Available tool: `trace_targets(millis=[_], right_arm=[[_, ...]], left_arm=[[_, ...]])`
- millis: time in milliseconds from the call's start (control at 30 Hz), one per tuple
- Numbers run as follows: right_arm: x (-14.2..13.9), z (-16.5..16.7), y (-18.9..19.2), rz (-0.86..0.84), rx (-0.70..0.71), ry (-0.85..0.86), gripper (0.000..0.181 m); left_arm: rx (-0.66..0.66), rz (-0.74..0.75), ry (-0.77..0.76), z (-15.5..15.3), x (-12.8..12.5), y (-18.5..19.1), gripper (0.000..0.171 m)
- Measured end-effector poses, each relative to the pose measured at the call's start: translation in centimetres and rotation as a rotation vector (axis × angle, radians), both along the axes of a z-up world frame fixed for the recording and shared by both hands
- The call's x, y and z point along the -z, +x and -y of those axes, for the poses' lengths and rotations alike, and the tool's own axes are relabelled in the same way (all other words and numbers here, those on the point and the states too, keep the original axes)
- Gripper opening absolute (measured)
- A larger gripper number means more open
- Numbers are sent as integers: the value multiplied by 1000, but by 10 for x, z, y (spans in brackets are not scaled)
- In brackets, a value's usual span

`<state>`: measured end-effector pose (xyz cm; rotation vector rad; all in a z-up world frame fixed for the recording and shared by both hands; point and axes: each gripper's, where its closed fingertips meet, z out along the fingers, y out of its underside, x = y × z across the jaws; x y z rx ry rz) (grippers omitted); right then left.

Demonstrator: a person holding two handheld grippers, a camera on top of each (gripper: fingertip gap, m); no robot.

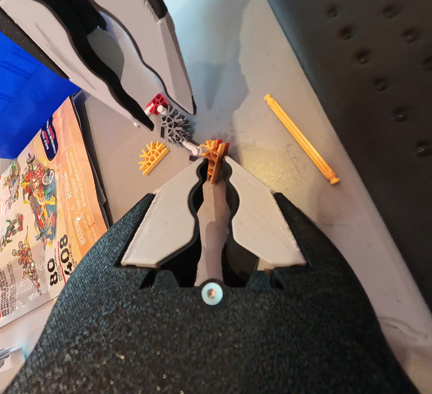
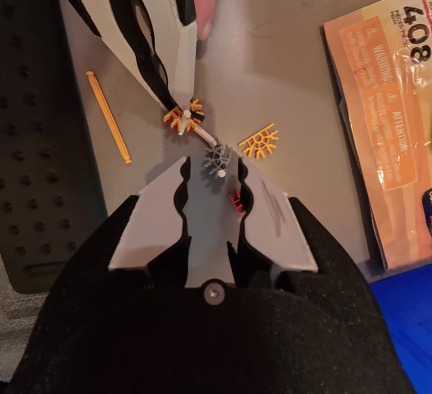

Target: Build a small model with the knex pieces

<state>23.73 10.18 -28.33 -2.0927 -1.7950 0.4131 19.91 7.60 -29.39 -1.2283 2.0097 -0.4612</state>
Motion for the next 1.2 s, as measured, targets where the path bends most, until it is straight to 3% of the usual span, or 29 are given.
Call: trace_targets(millis=[233, 900, 1200], right_arm=[[10, -2, 0, 39, 2, 21, 24], [19, -3, -7, 195, -73, 74, 23], [17, -2, -6, 138, -36, 51, 24]], left_arm=[[0, -1, 10, 0, 0, 0, 11], [23, -11, 26, 5, 0, 0, 10], [17, -14, 35, 4, 0, -1, 11]])
